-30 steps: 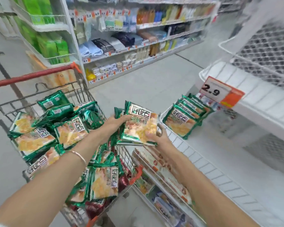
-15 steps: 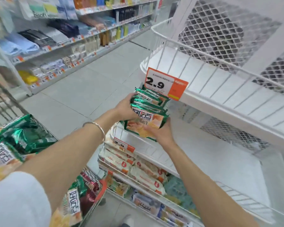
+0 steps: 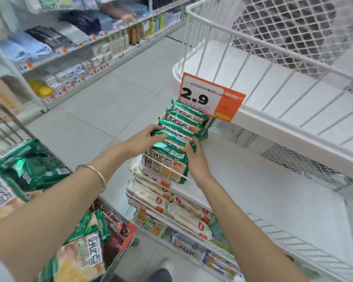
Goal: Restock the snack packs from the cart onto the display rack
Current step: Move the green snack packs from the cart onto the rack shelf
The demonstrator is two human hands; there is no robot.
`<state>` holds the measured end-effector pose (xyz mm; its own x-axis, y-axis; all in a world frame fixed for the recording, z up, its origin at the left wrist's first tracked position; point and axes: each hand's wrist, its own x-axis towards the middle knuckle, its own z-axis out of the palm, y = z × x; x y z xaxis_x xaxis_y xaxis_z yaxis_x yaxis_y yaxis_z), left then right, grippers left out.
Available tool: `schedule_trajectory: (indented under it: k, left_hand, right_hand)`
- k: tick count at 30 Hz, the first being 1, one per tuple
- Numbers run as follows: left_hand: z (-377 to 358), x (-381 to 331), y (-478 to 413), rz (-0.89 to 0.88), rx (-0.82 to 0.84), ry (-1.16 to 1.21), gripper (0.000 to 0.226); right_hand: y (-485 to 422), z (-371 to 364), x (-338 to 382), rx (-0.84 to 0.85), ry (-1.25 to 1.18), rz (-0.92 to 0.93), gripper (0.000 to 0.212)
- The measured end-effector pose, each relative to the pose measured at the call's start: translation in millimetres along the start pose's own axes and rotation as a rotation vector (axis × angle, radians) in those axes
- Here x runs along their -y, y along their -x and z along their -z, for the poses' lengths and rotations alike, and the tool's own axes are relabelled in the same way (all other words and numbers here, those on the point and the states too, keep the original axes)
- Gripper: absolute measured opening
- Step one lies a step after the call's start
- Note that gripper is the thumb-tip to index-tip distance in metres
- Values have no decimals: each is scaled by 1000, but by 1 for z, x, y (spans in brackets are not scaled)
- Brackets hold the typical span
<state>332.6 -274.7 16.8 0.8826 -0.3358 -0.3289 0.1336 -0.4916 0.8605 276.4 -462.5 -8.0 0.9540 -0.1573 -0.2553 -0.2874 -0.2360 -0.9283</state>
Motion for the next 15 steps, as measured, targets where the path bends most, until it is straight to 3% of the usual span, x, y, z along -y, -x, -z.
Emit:
schedule_trajectory:
  k: [4,7,9,10,12,15]
  left_hand:
    - [-10,27,-2,-119,-92,-360,69]
    - [-5,31,0,-138,-173,-624,69]
    - [-9,27,6,-225,-256,-789,71]
    - [-12,27,9,-298,-282,-878,74]
    - [-17,33,14,-428,-244,-1036,77]
    - [-13,49,15,-490,-171,-1105,73]
  right_hand:
    - [6,-19,-1,-165,93,43,55]
    - [0,-19,4,-20,200,16,60]
    - [6,-9,3,48,188,111,64]
    - [11,-1,1,4,206,196,67]
    - [17,12,-8,-87,471,373,69]
    - [20,17,-24,165,1061,616,60]
